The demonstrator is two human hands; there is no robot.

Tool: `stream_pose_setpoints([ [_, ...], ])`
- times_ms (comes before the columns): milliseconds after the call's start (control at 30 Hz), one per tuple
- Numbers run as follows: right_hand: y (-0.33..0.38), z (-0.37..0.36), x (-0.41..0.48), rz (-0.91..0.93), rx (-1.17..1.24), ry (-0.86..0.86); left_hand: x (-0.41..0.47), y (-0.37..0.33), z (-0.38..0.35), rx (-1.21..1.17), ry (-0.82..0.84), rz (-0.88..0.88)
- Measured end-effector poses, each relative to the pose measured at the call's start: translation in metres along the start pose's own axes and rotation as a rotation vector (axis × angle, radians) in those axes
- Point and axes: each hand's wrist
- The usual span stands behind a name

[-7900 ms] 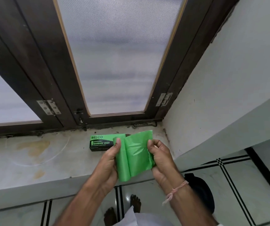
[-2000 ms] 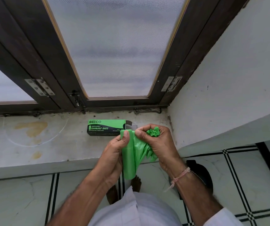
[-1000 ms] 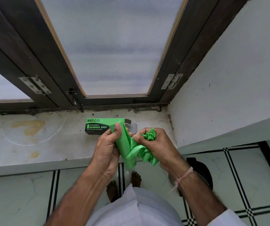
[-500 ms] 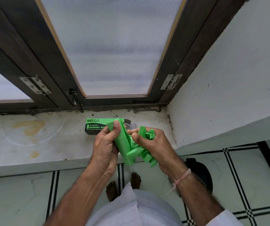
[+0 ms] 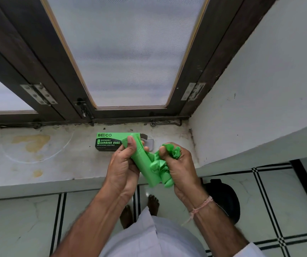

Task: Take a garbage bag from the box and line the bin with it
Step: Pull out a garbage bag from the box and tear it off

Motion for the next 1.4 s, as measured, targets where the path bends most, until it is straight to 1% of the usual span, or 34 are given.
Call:
stream_pose_setpoints([
  [67, -0.001, 0.006, 0.005, -0.009, 0.025, -0.084, 0.003, -0.005, 0.002, -0.053, -0.033, -0.014],
  [100, 0.0, 0.008, 0.007, -0.025, 0.03, -0.088, 0.005, -0.008, 0.004, -0.063, -0.039, -0.029],
  [233, 0.001, 0.01, 0.007, -0.101, 0.073, 0.068, 0.007, -0.004, 0.008, -0.042, -0.029, -0.052],
  [333, 0.0, 0.01, 0.006, -0.114, 0.059, 0.131, 0.008, -0.005, 0.009, -0.034, -0.03, -0.075],
  [467, -0.003, 0.021, 0.012, -0.113, 0.064, 0.123, 0.014, -0.016, 0.018, -0.047, -0.08, -0.128],
  [533, -0.001, 0.031, 0.016, -0.101, 0.027, 0.11, 0.017, -0.017, 0.025, -0.03, -0.097, -0.147],
  [600, 0.004, 0.039, 0.018, -0.093, -0.073, 0.117, 0.016, -0.016, 0.026, -0.019, -0.086, -0.135],
  [700, 0.01, 0.038, 0.013, -0.071, -0.375, 0.17, 0.009, -0.009, 0.018, -0.02, -0.022, -0.065],
  [767, 0.01, 0.031, 0.005, 0.049, -0.566, 0.234, 0.006, -0.004, 0.011, -0.04, 0.018, -0.023],
  [867, 0.001, 0.02, -0.01, 0.249, -0.692, 0.305, 0.007, 0.0, 0.003, -0.092, 0.012, 0.006],
  [933, -0.008, 0.015, -0.013, 0.345, -0.673, 0.259, 0.011, 0.004, 0.001, -0.101, -0.038, 0.021],
  [1033, -0.016, 0.015, -0.014, 0.421, -0.557, 0.116, 0.016, 0.009, 0.0, -0.11, -0.085, 0.038],
  [1133, -0.015, 0.02, -0.012, 0.425, -0.439, 0.072, 0.016, 0.011, -0.002, -0.043, -0.082, 0.043],
  [1200, -0.011, 0.021, -0.008, 0.368, -0.343, 0.074, 0.016, 0.01, -0.003, 0.011, -0.045, 0.057],
  [1233, -0.011, 0.022, -0.004, 0.316, -0.277, 0.052, 0.016, 0.007, -0.003, 0.071, -0.03, 0.035],
  [1267, -0.009, 0.023, -0.001, 0.255, -0.206, 0.015, 0.018, 0.003, 0.0, 0.218, -0.029, -0.058],
  [1300, -0.009, 0.026, 0.003, 0.203, -0.146, -0.033, 0.023, -0.002, 0.006, 0.483, -0.045, -0.245],
  [1367, -0.01, 0.034, 0.012, 0.145, -0.1, -0.117, 0.043, -0.014, 0.03, 1.17, -0.206, -0.719],
  [1400, -0.01, 0.039, 0.015, 0.131, -0.106, -0.135, 0.053, -0.02, 0.043, 1.403, -0.275, -0.839],
])
Point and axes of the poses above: each hand's wrist, its own x-axis towards the middle knuckle, its own z-axis out of the back of the hand, y = z × x, and after that the axes turned 9 degrees about -y, right-handed
